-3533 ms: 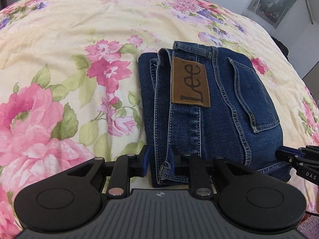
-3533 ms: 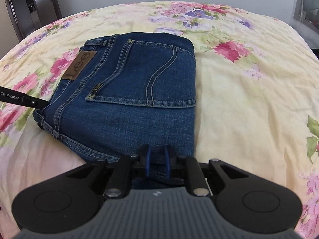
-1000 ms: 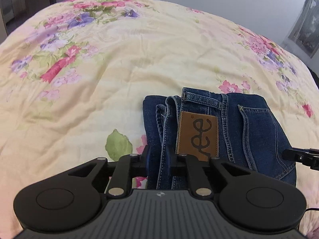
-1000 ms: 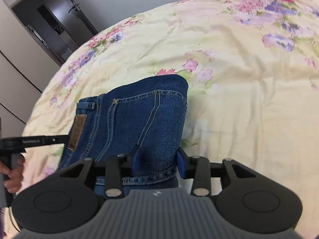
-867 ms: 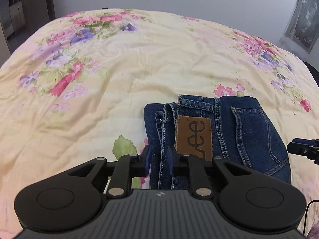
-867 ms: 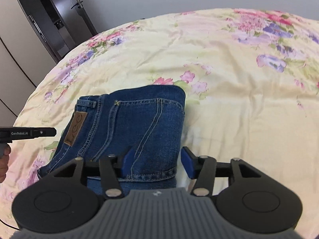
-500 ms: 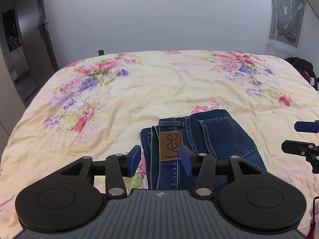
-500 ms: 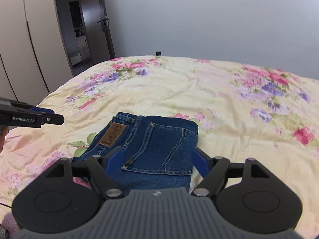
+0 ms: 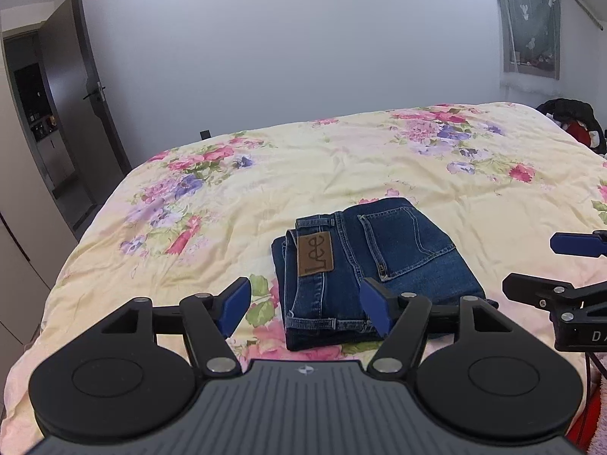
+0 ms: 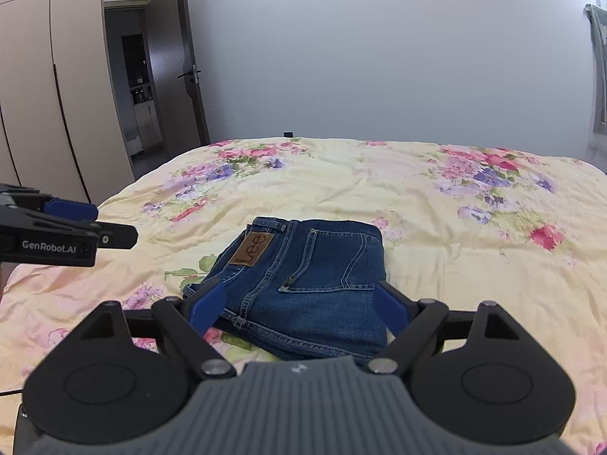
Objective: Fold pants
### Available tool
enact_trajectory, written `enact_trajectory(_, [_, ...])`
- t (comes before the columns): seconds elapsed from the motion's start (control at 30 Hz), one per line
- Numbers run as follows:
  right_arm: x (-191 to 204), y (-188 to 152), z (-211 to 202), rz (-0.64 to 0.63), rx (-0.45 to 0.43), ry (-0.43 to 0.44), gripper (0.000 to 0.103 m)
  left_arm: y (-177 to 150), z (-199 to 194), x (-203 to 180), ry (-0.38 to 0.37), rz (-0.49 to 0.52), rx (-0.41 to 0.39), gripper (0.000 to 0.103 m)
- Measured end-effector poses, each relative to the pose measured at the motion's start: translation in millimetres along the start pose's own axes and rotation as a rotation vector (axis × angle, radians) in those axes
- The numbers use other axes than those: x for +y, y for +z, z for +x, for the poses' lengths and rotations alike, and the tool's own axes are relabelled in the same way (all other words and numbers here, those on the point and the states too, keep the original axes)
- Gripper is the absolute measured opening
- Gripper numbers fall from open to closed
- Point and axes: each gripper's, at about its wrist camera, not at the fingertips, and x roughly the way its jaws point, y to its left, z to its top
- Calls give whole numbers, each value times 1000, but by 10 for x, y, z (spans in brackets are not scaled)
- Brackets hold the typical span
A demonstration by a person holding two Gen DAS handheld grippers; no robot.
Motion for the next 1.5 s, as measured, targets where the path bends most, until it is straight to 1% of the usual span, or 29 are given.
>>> enact_trajectory(0.07, [27,-85,14,2,2,-22,81,-86,5,31,1,-31,18,78])
enact_trajectory(0.17, [46,-196,95,7,29,-50,81,-195,39,66,-2,-48,40,79])
enact_trajectory(0.33, [78,-300,196,20,62,-37,81,-338,100,92,23,-61,63,79])
enact_trajectory(0.47, [121,-307,220,5,65,-36,81,-414,114,123,22,-99,68,79])
enact_trajectory(0.53, [141,-308,216,-6,63,-38,81,-445,113,123,34,-109,67,79])
enact_trajectory(0.97, [179,-301,183,-18,56,-36,81,-471,110,106,31,-133,79,79])
enact_trajectory(1.5, [212,-309,138,-33,49,-30,81,-486,123,101,31,-137,88,79])
